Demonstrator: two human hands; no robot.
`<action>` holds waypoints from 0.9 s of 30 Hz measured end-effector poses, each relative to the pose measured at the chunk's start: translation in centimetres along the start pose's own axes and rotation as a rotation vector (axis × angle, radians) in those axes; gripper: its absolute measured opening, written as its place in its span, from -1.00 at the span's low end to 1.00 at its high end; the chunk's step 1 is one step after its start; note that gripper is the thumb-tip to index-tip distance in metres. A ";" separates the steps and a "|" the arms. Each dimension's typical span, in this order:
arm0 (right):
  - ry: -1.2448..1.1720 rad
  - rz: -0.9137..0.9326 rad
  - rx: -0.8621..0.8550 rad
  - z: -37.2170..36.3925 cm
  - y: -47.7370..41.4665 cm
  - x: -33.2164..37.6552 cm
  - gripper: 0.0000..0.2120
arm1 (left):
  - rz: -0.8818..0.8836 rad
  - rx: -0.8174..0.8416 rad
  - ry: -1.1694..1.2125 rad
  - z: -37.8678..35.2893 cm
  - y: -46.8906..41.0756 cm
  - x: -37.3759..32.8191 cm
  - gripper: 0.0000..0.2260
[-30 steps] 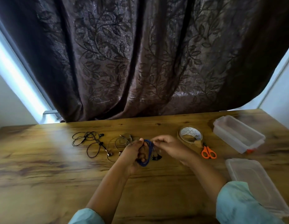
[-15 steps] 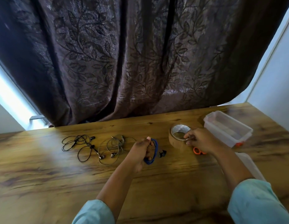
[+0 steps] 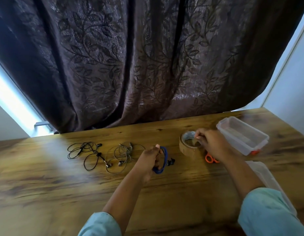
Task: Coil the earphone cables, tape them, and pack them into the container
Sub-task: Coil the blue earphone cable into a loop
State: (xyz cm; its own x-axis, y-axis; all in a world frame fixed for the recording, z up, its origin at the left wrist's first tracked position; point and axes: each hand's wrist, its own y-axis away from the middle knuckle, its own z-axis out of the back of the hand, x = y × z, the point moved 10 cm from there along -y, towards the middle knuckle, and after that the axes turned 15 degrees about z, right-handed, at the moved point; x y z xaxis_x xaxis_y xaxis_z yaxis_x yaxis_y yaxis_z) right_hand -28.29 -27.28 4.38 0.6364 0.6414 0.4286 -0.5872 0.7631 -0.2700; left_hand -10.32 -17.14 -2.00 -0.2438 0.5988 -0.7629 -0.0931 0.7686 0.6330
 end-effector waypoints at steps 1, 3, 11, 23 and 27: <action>-0.061 0.034 -0.046 0.7 -0.3 1.3 -0.88 | -0.006 -0.005 -0.017 0.0 0.1 -0.1 -0.70; -0.212 0.099 -0.078 1.3 -0.8 4.4 -0.91 | -0.022 -0.014 -0.054 0.0 0.2 -0.1 -0.71; -0.354 0.331 0.123 -3.1 -1.8 12.2 -0.82 | -0.089 -0.047 -0.112 0.2 1.7 -1.1 -0.79; -0.210 0.390 0.091 -2.4 -2.7 13.0 -0.76 | -0.128 -0.004 -0.093 0.3 2.8 -1.5 -0.70; -0.175 0.393 0.115 -2.6 -2.7 13.2 -0.76 | -0.123 -0.011 -0.153 0.1 3.2 -1.7 -0.61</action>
State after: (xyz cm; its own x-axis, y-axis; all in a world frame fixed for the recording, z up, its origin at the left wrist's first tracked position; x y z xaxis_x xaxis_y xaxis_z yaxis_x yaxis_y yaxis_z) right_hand -17.02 -20.65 8.48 0.2653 0.8503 0.4545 -0.8256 0.4438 -0.3484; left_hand -10.10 -15.71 1.34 -0.0808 0.5280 -0.8454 -0.1238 0.8363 0.5341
